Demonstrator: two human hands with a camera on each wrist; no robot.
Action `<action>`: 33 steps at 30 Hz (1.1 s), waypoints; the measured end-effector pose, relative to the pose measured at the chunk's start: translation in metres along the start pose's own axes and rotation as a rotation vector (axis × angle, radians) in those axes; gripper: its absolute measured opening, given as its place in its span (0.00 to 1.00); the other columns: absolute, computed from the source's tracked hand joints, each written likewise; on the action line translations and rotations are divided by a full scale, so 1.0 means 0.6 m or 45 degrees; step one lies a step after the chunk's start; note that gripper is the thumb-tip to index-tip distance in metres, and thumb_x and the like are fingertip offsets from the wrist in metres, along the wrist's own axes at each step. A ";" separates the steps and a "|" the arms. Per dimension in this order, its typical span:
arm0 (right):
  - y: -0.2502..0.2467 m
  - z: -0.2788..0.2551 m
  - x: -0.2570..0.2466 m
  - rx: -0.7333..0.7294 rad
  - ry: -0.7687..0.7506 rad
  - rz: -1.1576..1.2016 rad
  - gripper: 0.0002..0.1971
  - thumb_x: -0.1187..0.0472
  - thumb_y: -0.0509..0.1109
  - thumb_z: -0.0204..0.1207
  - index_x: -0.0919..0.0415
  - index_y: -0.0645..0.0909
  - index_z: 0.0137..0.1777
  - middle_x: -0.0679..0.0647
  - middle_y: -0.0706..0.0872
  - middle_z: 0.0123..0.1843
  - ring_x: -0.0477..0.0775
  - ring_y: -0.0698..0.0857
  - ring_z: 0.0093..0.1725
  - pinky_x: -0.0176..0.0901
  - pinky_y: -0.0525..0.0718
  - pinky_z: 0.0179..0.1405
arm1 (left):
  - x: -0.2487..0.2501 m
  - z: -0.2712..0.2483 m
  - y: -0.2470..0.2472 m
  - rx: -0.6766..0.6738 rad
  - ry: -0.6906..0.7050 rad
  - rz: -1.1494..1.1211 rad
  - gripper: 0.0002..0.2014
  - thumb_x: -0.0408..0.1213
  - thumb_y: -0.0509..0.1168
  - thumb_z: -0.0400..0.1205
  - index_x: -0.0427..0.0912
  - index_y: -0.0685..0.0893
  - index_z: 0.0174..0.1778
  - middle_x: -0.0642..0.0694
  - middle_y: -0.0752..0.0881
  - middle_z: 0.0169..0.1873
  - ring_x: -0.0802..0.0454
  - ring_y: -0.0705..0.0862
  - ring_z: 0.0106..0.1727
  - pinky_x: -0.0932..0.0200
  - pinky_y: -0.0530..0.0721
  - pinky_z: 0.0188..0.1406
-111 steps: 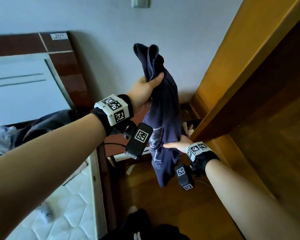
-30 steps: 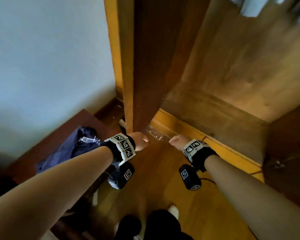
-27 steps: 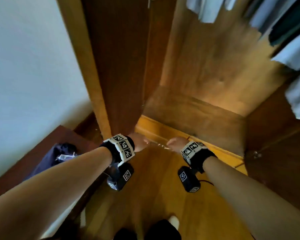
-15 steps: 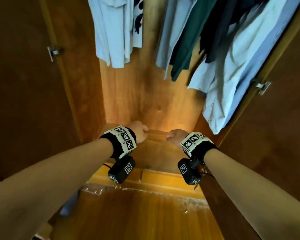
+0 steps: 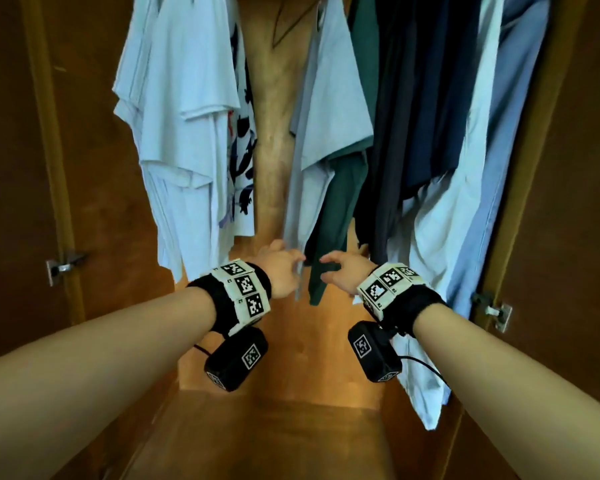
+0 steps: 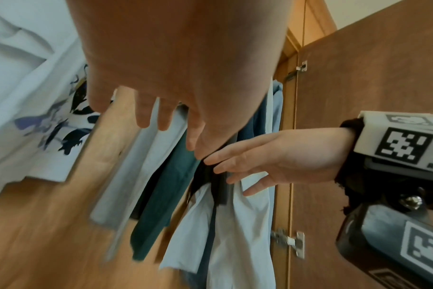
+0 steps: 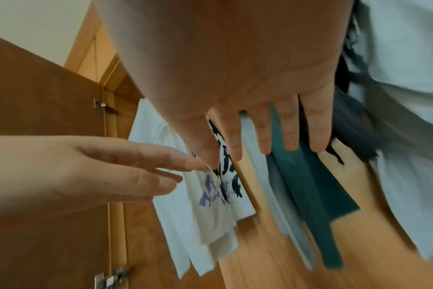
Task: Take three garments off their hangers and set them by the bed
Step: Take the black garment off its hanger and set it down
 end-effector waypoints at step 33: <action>-0.370 0.375 -0.119 0.948 -0.606 0.268 0.04 0.59 0.72 0.74 0.53 0.85 0.38 0.54 0.82 0.48 0.50 0.78 0.52 0.36 0.74 0.55 | -0.045 0.443 -0.382 0.707 0.282 -1.086 0.34 0.34 0.69 0.77 0.39 0.61 0.77 0.39 0.80 0.66 0.42 0.81 0.65 0.51 0.82 0.59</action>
Point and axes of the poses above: each hand's wrist, its own z-axis towards the middle knuckle, its own y-axis out of the palm, x = y × z, the point moved 9 cm from there along z, towards the middle knuckle
